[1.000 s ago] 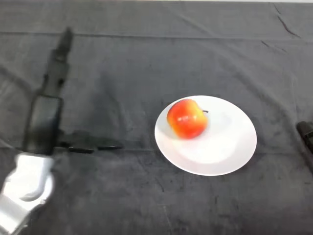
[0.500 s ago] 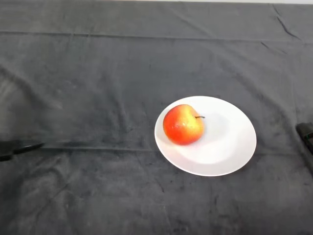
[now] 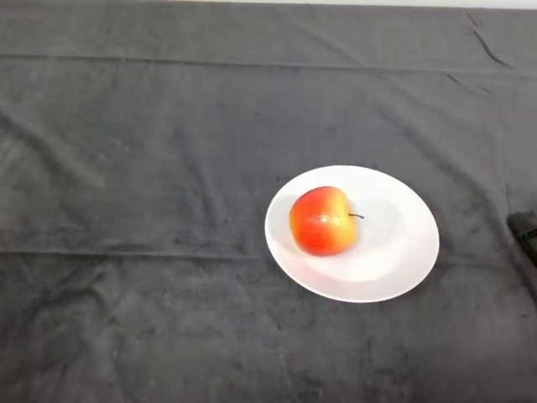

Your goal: Move the apple to the plate

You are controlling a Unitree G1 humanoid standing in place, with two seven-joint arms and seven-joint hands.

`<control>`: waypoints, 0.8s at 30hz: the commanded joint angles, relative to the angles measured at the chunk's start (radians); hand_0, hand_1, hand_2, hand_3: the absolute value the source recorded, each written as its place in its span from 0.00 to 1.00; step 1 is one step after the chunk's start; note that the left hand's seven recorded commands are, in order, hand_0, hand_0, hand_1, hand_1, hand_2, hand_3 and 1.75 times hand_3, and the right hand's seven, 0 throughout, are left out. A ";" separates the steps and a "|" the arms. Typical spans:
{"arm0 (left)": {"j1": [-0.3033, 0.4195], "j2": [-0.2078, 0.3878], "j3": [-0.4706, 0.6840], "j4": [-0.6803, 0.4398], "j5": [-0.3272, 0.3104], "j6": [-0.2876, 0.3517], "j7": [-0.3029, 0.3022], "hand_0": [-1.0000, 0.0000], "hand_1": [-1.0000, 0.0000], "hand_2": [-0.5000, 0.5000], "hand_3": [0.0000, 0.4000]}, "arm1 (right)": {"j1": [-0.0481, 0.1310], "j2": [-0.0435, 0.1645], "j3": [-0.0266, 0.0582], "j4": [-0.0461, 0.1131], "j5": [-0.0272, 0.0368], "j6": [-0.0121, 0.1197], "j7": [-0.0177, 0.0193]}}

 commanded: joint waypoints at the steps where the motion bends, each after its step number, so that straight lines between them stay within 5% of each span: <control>1: 0.018 0.082 0.044 0.047 -0.031 -0.022 -0.022 1.00 1.00 0.50 0.00 | -0.043 -0.028 -0.0025 0.026 -0.0058 0.004 -0.0039; 12: 0.048 0.068 0.186 0.180 -0.095 -0.069 -0.090 1.00 1.00 0.50 0.00 | -0.045 -0.030 -0.0033 0.031 -0.0058 0.004 -0.0013; 24: 0.023 0.065 0.267 0.257 -0.114 -0.051 -0.140 1.00 1.00 0.50 0.00 | -0.047 -0.032 -0.0040 0.036 -0.0062 0.004 0.0014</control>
